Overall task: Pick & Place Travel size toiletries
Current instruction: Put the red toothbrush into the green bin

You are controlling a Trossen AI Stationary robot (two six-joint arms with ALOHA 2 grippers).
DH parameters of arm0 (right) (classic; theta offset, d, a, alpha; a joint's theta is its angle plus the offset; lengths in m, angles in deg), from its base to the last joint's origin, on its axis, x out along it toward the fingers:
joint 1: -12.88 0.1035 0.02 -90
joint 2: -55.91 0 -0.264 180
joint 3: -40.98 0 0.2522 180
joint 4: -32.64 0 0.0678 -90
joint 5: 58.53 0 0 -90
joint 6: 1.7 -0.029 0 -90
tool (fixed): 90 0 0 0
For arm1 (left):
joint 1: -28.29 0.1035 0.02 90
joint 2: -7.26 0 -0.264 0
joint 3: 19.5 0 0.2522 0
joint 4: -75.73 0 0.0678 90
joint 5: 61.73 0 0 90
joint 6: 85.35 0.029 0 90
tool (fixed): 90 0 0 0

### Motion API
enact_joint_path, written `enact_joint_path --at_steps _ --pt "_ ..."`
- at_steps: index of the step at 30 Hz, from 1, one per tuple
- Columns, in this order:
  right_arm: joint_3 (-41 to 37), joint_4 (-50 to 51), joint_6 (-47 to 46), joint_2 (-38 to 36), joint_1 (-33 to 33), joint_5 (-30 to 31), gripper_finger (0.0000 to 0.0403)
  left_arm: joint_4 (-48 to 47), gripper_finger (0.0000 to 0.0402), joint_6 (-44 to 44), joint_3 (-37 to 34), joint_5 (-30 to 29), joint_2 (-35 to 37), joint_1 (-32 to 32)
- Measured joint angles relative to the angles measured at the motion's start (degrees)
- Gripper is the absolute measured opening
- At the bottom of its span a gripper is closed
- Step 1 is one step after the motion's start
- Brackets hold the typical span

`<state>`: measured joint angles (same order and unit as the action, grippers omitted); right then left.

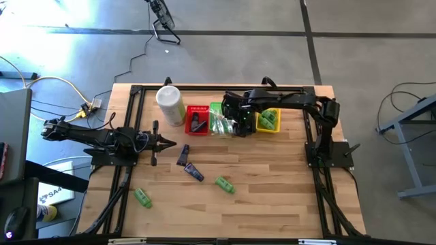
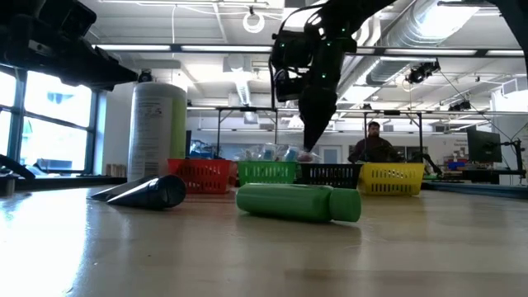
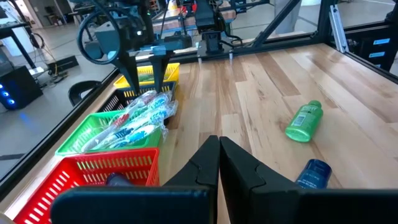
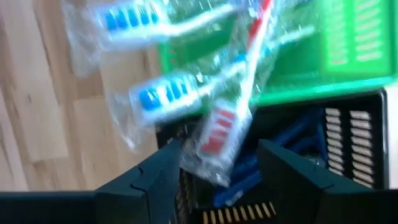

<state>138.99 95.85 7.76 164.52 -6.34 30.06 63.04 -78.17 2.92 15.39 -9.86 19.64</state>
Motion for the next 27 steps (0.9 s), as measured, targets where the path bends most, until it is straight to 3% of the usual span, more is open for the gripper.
enact_joint_path --at_steps 8,12,23,27 --pt "0.1 0.3 0.1 1.3 0.1 -1.1 0.0205 0.0 0.0008 0.0 0.0 0.0 0.0 0.0" --pt "0.0 0.5 0.3 1.8 0.1 1.1 0.0195 0.0 0.0008 0.0 0.0 0.0 0.0 0.0" --pt "0.0 0.7 -1.5 1.9 0.1 4.7 0.0081 0.0 0.0008 0.0 0.0 0.0 0.0 0.0" --pt "0.0 0.7 -1.7 1.9 0.2 6.0 0.0063 0.0 0.0008 0.0 0.0 0.0 0.0 0.0"
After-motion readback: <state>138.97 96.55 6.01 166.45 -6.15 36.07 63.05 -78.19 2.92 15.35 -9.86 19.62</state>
